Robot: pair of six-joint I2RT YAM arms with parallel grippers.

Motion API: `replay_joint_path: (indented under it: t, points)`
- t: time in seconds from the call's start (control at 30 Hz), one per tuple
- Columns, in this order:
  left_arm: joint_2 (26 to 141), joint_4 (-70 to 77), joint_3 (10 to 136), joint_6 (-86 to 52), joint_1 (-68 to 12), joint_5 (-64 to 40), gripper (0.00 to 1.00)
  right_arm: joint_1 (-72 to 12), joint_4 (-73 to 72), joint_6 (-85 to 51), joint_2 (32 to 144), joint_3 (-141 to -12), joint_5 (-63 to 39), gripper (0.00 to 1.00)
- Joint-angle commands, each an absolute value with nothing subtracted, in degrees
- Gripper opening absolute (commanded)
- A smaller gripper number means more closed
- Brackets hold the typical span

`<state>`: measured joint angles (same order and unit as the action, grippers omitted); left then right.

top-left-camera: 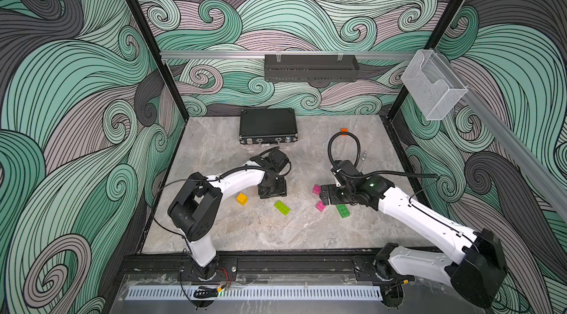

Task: Assemble a carrot with lego
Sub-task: Move the lego brick at the center of the board, then adjust the lego brick at the center of the board.

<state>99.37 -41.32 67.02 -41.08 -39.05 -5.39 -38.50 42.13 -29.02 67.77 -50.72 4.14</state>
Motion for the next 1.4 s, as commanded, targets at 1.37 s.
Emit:
replay_joint_path:
  t: [1.37]
  points:
    - [103.5,-55.0,68.1,-31.4,-41.9,-2.6,0.45,-39.1,41.7,-32.7,63.3,-48.1,5.7,1.00]
